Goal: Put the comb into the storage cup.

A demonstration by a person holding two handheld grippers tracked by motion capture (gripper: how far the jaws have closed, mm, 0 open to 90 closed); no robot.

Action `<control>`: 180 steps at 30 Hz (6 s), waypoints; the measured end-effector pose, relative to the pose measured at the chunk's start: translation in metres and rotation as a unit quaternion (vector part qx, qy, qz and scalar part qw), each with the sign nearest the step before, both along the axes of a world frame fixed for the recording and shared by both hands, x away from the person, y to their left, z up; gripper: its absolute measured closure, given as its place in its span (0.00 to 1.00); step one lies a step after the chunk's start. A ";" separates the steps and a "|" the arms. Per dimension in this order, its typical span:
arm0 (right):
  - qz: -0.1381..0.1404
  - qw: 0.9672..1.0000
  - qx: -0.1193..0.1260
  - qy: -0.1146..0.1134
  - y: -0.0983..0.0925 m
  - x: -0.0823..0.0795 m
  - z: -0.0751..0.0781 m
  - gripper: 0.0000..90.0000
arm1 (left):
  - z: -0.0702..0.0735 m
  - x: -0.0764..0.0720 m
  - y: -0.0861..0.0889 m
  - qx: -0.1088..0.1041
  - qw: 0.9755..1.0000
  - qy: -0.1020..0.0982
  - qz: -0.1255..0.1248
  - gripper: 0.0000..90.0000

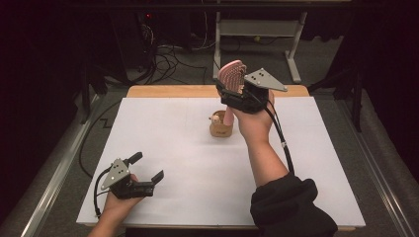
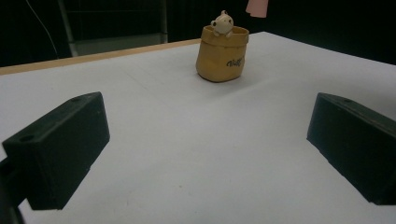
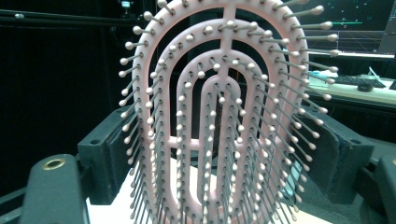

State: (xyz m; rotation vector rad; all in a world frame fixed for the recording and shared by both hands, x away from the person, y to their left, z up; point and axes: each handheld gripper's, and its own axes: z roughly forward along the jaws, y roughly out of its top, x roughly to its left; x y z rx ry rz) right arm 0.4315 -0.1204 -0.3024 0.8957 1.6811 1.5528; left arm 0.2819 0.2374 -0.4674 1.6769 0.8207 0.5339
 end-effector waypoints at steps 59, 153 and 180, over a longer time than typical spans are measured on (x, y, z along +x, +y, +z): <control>-0.026 0.999 -0.015 0.026 0.015 0.038 -0.026 0.23 | -0.001 0.001 0.002 -0.008 1.000 0.004 0.004 0.00; -0.044 0.996 0.008 0.076 0.009 0.048 -0.080 0.22 | -0.002 0.000 0.003 -0.010 1.000 0.009 0.002 0.00; -0.052 0.993 0.038 0.104 -0.009 0.058 -0.080 0.21 | -0.003 -0.002 0.005 -0.005 1.000 0.009 0.005 0.00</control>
